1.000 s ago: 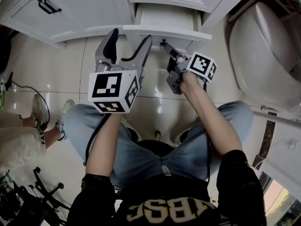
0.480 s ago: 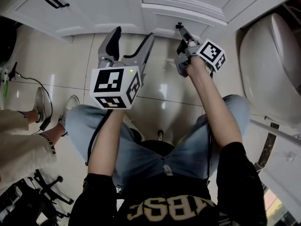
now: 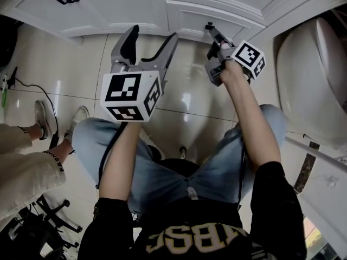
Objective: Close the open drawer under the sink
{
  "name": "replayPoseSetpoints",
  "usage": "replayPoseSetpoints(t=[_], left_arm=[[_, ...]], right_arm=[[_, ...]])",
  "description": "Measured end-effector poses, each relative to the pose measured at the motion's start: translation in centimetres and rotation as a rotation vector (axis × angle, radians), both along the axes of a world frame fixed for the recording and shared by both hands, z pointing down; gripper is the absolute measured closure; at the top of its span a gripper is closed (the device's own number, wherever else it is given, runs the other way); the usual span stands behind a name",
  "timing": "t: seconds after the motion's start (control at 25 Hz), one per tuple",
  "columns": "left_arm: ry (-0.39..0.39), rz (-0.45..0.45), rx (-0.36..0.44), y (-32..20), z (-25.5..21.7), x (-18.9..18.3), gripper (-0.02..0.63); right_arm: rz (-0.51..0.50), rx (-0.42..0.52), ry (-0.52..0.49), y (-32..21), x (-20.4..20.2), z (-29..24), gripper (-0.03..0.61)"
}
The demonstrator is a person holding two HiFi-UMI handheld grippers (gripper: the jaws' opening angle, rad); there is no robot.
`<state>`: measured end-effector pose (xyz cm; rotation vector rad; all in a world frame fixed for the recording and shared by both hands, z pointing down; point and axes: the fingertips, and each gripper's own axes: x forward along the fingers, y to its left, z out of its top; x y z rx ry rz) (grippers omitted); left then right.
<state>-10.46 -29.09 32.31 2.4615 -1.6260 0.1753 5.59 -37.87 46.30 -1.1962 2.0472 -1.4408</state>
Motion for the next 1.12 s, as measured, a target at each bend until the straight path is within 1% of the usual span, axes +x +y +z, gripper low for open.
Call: replayPoseSetpoints(t=[0.12, 0.16, 0.2, 0.28, 0.32, 0.4, 0.48, 0.64, 0.72, 0.84, 0.88, 0.92, 0.96, 1.0, 1.04, 1.08, 1.12], left_arm=[[-0.007, 0.01, 0.006, 0.1, -0.1, 0.6, 0.239], [-0.005, 0.008, 0.004, 0.2, -0.1, 0.6, 0.239], [-0.001, 0.005, 0.001, 0.4, -0.1, 0.6, 0.239], [0.005, 0.005, 0.006, 0.9, -0.5, 0.6, 0.239], [0.006, 0.011, 0.014, 1.1, -0.9, 0.8, 0.239], [0.009, 0.026, 0.032, 1.5, -1.5, 1.1, 0.239], [0.011, 0.043, 0.041, 2.1, -1.9, 1.5, 0.239], [0.004, 0.075, 0.05, 3.6, -2.0, 2.3, 0.239], [-0.008, 0.088, 0.054, 4.5, -2.0, 2.6, 0.239], [-0.029, 0.112, 0.07, 5.9, -2.4, 3.0, 0.239], [-0.038, 0.119, 0.076, 6.3, -2.4, 3.1, 0.239], [-0.048, 0.126, 0.081, 6.7, -2.5, 3.1, 0.239], [-0.057, 0.131, 0.083, 7.0, -2.4, 3.0, 0.239], [-0.065, 0.136, 0.084, 7.3, -2.3, 3.0, 0.241], [-0.07, 0.139, 0.083, 7.6, -2.1, 3.0, 0.24], [-0.072, 0.136, 0.084, 7.8, -2.0, 3.0, 0.239], [-0.073, 0.122, 0.09, 7.9, -2.1, 2.8, 0.241]], right_arm=[[0.005, -0.051, -0.092, -0.1, 0.0, 0.2, 0.572], [0.009, -0.053, -0.111, 0.0, 0.1, 0.2, 0.572], [0.016, -0.036, -0.122, 0.2, 0.1, -0.1, 0.574], [0.027, 0.048, -0.103, 0.6, 0.4, -1.9, 0.574], [0.019, 0.11, -0.061, 0.8, 0.5, -3.5, 0.574], [-0.013, 0.231, 0.077, 1.7, 0.8, -6.6, 0.574], [-0.03, 0.302, 0.225, 3.2, 1.0, -8.7, 0.574], [-0.05, 0.427, 0.556, 6.3, 1.8, -11.1, 0.572], [-0.06, 0.499, 0.663, 8.2, 1.8, -12.7, 0.569], [-0.054, 0.596, 0.763, 11.0, 1.8, -15.4, 0.551], [-0.054, 0.623, 0.793, 11.9, 1.8, -16.1, 0.53], [-0.059, 0.646, 0.819, 12.7, 1.6, -16.6, 0.494], [-0.064, 0.664, 0.839, 13.6, 1.5, -16.9, 0.432], [-0.063, 0.677, 0.854, 14.4, 1.4, -17.1, 0.347], [-0.055, 0.687, 0.864, 15.2, 1.5, -17.3, 0.242], [-0.04, 0.696, 0.873, 16.0, 1.8, -17.4, 0.167], [-0.017, 0.709, 0.88, 16.7, 2.3, -17.6, 0.15]])
